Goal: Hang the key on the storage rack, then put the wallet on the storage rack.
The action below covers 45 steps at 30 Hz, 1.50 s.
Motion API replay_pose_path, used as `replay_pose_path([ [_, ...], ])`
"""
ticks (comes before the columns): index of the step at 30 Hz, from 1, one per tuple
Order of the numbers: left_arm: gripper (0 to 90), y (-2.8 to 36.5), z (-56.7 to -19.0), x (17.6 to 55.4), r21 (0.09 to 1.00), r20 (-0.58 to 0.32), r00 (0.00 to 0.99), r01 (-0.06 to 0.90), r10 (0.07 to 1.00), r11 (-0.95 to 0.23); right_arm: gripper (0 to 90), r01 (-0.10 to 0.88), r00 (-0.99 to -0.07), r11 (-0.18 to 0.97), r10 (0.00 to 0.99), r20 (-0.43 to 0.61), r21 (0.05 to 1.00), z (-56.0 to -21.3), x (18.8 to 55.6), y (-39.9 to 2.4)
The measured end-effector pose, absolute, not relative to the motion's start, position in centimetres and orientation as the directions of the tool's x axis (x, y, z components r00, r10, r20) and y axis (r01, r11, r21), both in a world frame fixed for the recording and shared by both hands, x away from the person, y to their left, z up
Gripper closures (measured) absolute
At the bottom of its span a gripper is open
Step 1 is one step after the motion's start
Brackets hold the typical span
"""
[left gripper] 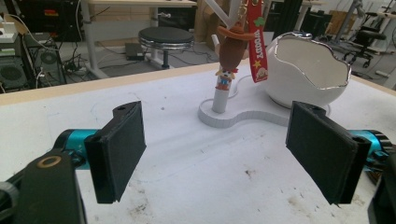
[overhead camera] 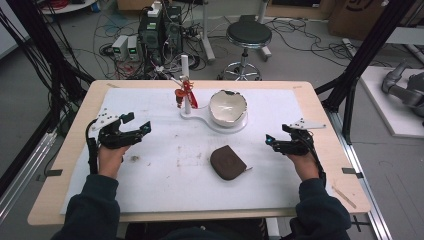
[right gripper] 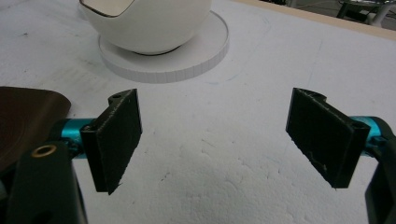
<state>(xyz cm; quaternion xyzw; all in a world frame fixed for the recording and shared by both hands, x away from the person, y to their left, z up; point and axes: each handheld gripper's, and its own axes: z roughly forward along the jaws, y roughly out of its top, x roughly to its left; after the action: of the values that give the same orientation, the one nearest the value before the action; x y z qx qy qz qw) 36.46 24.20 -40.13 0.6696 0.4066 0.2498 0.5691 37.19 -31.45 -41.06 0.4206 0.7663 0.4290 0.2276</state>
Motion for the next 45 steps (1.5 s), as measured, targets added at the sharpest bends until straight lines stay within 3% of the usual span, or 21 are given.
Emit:
replay_pose_path([
  [29,20.1,23.9,-40.4,36.4,0.963,-0.141,0.547,0.268,0.825,-0.013,18.5,0.445,-0.553,0.284,0.833,0.011,0.849,-41.1,37.2,-31.3],
  [37,20.1,23.9,-40.5,36.5,0.96,-0.15,0.553,0.28,0.819,-0.013,18.4,0.456,-0.606,0.283,0.793,0.061,0.844,-41.3,37.1,-30.7],
  [45,20.5,23.3,-40.6,36.4,0.957,-0.141,0.566,0.288,0.812,-0.034,18.4,0.466,-0.712,0.329,0.691,0.128,0.821,-41.6,36.8,-28.0],
])
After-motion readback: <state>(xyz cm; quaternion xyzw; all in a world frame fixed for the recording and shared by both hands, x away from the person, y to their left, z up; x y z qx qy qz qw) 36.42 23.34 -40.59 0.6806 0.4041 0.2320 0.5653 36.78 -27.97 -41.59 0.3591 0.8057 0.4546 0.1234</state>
